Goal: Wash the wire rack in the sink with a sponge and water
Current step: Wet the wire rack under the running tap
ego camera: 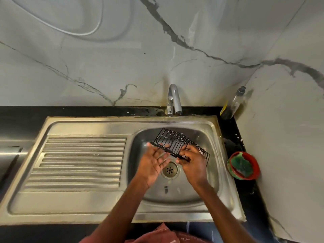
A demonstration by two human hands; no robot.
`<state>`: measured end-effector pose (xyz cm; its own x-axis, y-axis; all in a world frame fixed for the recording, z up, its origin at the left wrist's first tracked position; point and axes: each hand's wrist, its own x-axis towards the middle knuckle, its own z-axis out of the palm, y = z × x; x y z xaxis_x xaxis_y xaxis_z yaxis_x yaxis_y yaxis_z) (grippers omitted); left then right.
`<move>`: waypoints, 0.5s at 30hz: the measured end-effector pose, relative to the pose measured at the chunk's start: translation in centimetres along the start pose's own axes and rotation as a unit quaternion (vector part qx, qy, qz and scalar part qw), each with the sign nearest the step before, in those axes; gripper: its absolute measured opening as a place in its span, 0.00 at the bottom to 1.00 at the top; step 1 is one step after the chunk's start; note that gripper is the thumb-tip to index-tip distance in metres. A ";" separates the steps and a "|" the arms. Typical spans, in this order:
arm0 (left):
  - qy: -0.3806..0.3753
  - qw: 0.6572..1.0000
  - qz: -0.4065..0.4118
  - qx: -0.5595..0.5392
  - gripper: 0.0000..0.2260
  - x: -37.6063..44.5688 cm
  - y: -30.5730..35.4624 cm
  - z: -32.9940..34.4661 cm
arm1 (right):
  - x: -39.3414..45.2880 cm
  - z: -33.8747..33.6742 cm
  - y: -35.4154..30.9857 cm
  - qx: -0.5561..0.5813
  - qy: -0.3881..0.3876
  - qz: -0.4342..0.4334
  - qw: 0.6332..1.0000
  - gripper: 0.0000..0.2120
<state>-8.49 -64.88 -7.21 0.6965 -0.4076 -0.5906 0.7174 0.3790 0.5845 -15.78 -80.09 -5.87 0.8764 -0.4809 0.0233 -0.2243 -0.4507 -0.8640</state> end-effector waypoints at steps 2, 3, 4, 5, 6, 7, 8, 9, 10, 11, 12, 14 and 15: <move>-0.037 0.999 0.004 -0.036 0.32 0.1 0.7 -0.1 | -0.6 -0.3 0.4 0.032 0.009 0.000 0.999 0.13; -0.040 0.999 0.003 -0.036 0.33 -0.2 0.8 -0.2 | -0.8 -0.5 0.7 0.046 0.008 -0.007 0.999 0.13; -0.033 0.999 0.001 -0.031 0.32 -0.6 0.8 0.0 | -0.9 -0.7 1.0 0.057 0.003 -0.019 0.998 0.13; -0.025 0.999 -0.002 -0.033 0.28 -0.9 0.7 0.3 | -1.0 -0.9 1.2 0.063 -0.004 -0.038 0.997 0.13; -0.019 0.999 -0.004 -0.045 0.23 -1.2 0.6 0.8 | -1.1 -1.0 1.5 0.062 -0.008 -0.055 0.997 0.14; -0.012 0.998 -0.006 -0.058 0.19 -1.4 0.5 1.1 | -1.3 -1.1 1.8 0.057 -0.009 -0.069 0.996 0.14; -0.008 0.998 -0.006 -0.065 0.17 -1.7 0.5 1.5 | -1.5 -1.1 1.9 0.057 -0.009 -0.076 0.995 0.14; -0.001 0.998 -0.004 -0.069 0.15 -1.8 0.3 1.8 | -1.6 -1.3 1.9 0.058 -0.009 -0.083 0.995 0.15; 0.006 0.997 0.002 -0.071 0.14 -1.8 0.2 2.0 | -1.6 -1.4 2.0 0.055 -0.009 -0.088 0.995 0.15; 0.014 0.997 0.007 -0.071 0.14 -1.8 0.2 2.1 | -1.5 -1.7 1.9 0.054 -0.018 -0.090 0.994 0.15; 0.019 0.997 0.012 -0.068 0.14 -1.7 0.3 2.4 | -1.5 -2.0 1.8 0.054 -0.028 -0.083 0.995 0.16; 0.034 0.998 0.030 -0.046 0.14 -1.4 0.4 2.8 | -1.5 -2.7 1.3 0.127 -0.081 -0.013 0.989 0.18; 0.046 0.998 0.042 -0.021 0.14 -1.1 0.4 2.9 | -1.7 -3.1 0.8 0.218 -0.109 0.062 0.968 0.20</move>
<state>-9.02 -66.68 -4.74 0.7517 -0.2945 -0.5901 0.6544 0.4438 0.6122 -18.75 -81.93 -5.07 0.9339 -0.3197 -0.1598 -0.1740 -0.0160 -0.9846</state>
